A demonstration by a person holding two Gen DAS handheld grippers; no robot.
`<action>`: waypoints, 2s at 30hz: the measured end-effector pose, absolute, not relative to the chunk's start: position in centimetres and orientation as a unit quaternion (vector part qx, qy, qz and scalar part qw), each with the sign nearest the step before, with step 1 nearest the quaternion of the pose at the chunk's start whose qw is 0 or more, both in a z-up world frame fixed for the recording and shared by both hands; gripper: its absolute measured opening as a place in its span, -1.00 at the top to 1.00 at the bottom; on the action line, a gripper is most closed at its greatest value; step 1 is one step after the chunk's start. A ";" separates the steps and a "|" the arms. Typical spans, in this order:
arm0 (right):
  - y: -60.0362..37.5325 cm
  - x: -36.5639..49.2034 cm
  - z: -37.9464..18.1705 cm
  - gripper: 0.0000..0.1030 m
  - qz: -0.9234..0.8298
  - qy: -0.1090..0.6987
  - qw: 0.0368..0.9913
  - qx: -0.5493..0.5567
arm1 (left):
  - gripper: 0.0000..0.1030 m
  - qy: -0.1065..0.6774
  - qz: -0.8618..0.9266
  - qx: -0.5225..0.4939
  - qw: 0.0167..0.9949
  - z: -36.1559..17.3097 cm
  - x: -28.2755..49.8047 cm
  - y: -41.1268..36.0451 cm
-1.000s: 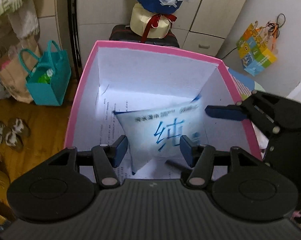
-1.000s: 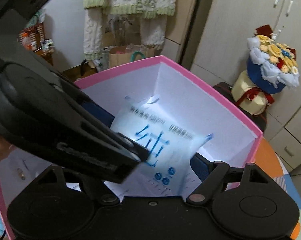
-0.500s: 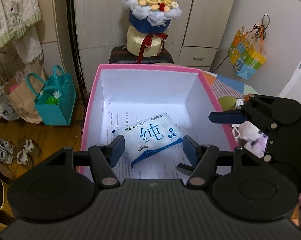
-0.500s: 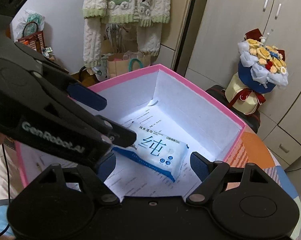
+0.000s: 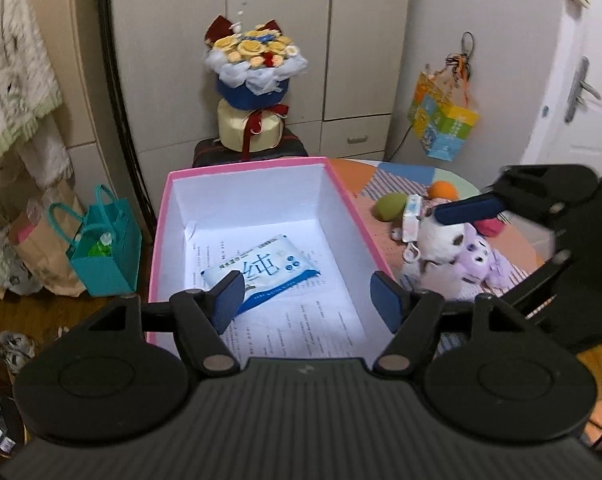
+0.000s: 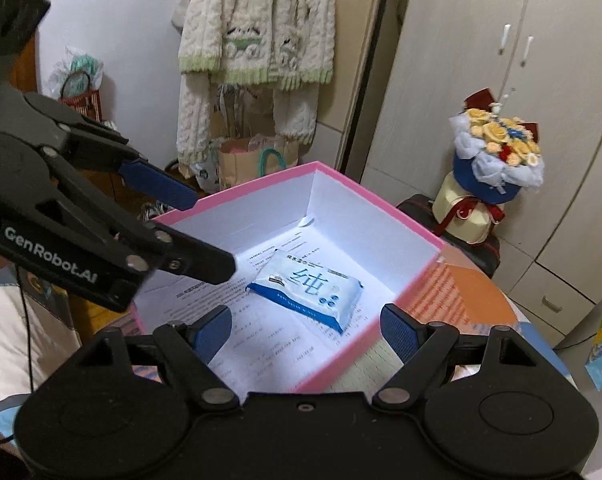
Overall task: Organize soft objects
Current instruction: 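Grasp the white mesh bath puff with the left gripper while the right gripper grasps the strawberry plush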
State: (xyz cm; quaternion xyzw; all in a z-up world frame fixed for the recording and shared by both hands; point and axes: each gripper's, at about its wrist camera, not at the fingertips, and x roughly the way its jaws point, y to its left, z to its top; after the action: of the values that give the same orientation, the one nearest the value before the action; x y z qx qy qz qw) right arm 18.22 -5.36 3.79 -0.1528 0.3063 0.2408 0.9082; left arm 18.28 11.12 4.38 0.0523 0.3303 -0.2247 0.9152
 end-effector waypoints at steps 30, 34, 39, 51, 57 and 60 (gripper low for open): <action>-27.0 12.5 -2.3 -0.66 0.100 0.267 0.958 -0.027 | -0.34 0.297 -0.304 0.192 0.885 0.0 12.3 -6.1; -28.0 14.4 -3.6 -0.66 0.098 0.275 0.956 -0.034 | -0.34 0.295 -0.287 0.199 0.889 -1.0 13.7 -7.2; -29.4 16.3 -5.0 -0.66 0.093 0.276 0.956 -0.026 | -0.34 0.308 -0.279 0.196 0.888 -2.6 15.4 -8.7; -33.2 21.5 -9.2 -0.66 0.049 0.280 0.958 0.024 | -0.34 0.342 -0.232 0.226 0.882 -8.1 17.3 -10.6; -34.2 24.2 -11.1 -0.66 0.042 0.299 0.953 0.033 | -0.32 0.339 -0.215 0.215 0.890 -9.2 17.7 -10.5; -34.5 25.3 -12.0 -0.66 0.039 0.314 0.948 0.037 | -0.29 0.323 -0.210 0.226 0.894 -9.8 17.4 -10.8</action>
State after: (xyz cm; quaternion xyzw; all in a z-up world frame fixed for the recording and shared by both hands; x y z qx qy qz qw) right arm 25.31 -34.53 -12.00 0.0371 0.3140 0.0394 0.9479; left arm 17.40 -10.84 -9.81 0.2261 0.3232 -0.2105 0.8945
